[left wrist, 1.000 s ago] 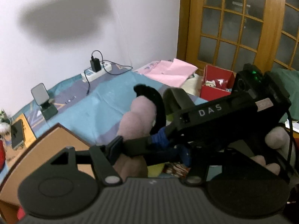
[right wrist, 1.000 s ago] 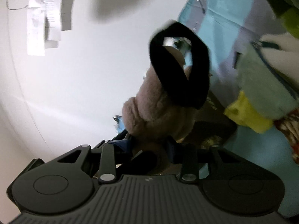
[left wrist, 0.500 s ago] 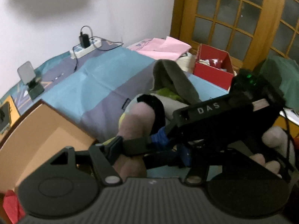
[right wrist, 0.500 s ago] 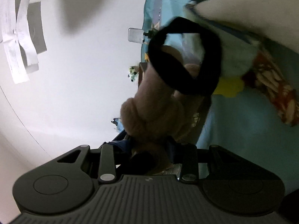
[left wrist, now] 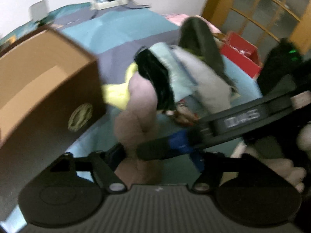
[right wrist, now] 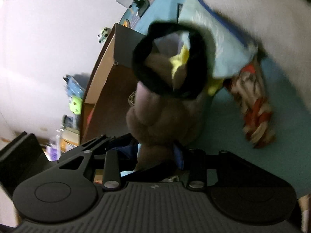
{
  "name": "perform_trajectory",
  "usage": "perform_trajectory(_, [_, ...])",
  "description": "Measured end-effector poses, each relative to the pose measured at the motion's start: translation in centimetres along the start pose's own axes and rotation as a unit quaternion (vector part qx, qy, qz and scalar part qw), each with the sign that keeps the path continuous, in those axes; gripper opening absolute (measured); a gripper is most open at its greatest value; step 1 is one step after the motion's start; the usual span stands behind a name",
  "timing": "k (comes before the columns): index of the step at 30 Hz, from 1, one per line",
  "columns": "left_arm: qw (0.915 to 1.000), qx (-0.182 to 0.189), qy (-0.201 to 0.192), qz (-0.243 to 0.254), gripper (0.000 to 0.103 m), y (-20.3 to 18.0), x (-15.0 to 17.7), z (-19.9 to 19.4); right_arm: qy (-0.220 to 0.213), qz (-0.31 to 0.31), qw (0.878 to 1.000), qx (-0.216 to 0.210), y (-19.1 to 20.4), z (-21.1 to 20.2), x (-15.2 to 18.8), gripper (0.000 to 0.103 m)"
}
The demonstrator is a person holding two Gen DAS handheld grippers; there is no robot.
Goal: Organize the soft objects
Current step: 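Lift the pink bunny out of the pile with the right gripper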
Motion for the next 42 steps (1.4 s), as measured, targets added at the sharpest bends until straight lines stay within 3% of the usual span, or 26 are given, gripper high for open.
perform_trajectory(6, [0.9988, -0.033, -0.010, -0.036, 0.073, 0.6, 0.1, 1.1, -0.008, -0.071, 0.997, -0.001, 1.8, -0.1, -2.7, 0.023])
perform_trajectory(10, [0.9976, -0.049, -0.010, -0.049, 0.068, -0.1, 0.3, 1.9, 0.003, -0.066, 0.998, -0.022, 2.7, 1.8, -4.2, 0.023])
perform_trajectory(13, [0.9963, -0.063, -0.011, -0.057, 0.055, -0.2, 0.6, 1.8, -0.005, -0.093, 0.996, 0.014, 1.9, 2.5, -5.1, 0.021])
perform_trajectory(15, [0.9949, -0.078, -0.013, -0.063, 0.043, 0.1, 0.8, 1.7, -0.020, -0.090, 0.995, 0.031, 0.9, 1.4, -6.4, 0.020])
perform_trajectory(18, [0.9932, -0.087, -0.012, -0.077, 0.032, 0.7, 1.2, 1.6, -0.058, -0.097, 0.992, 0.059, -0.3, -0.9, -8.6, 0.020])
perform_trajectory(20, [0.9925, -0.091, -0.011, -0.081, 0.032, 1.0, 1.2, 1.8, -0.087, -0.122, 0.985, 0.087, -1.0, -2.2, -10.1, 0.020])
perform_trajectory(24, [0.9914, -0.103, -0.017, -0.079, 0.032, 0.8, 1.4, 1.6, -0.089, -0.109, 0.984, 0.105, -2.8, -2.9, -11.0, 0.017])
perform_trajectory(30, [0.9893, -0.083, -0.013, -0.119, 0.033, 2.4, 1.6, 1.6, -0.053, -0.108, 0.992, 0.023, 0.3, -4.5, -7.5, 0.022])
perform_trajectory(34, [0.9896, -0.067, -0.019, -0.126, 0.034, 2.8, 1.6, 1.7, 0.031, -0.110, 0.993, -0.013, 1.8, -1.1, -4.4, 0.023])
perform_trajectory(37, [0.9912, -0.060, -0.026, -0.115, 0.036, 2.5, 1.6, 2.1, 0.043, -0.106, 0.993, 0.005, 0.8, 1.1, -3.5, 0.023])
perform_trajectory(40, [0.9926, -0.051, -0.023, -0.107, 0.050, 2.7, 1.8, 2.7, 0.052, -0.079, 0.995, 0.028, -1.2, 2.7, -3.3, 0.024])
perform_trajectory(42, [0.9929, -0.044, -0.024, -0.108, 0.051, 3.0, 1.8, 3.2, 0.048, -0.068, 0.996, 0.016, -1.4, 3.5, -3.5, 0.024])
Point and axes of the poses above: each gripper's, at about its wrist camera, not at the fingertips, and z roughly the way its jaws point, y to its left, x to its underside, the point moved 7 cm from there along z, roughly the way its jaws point, and after that the axes turned 15 degrees about -x, right-handed, at the moved point
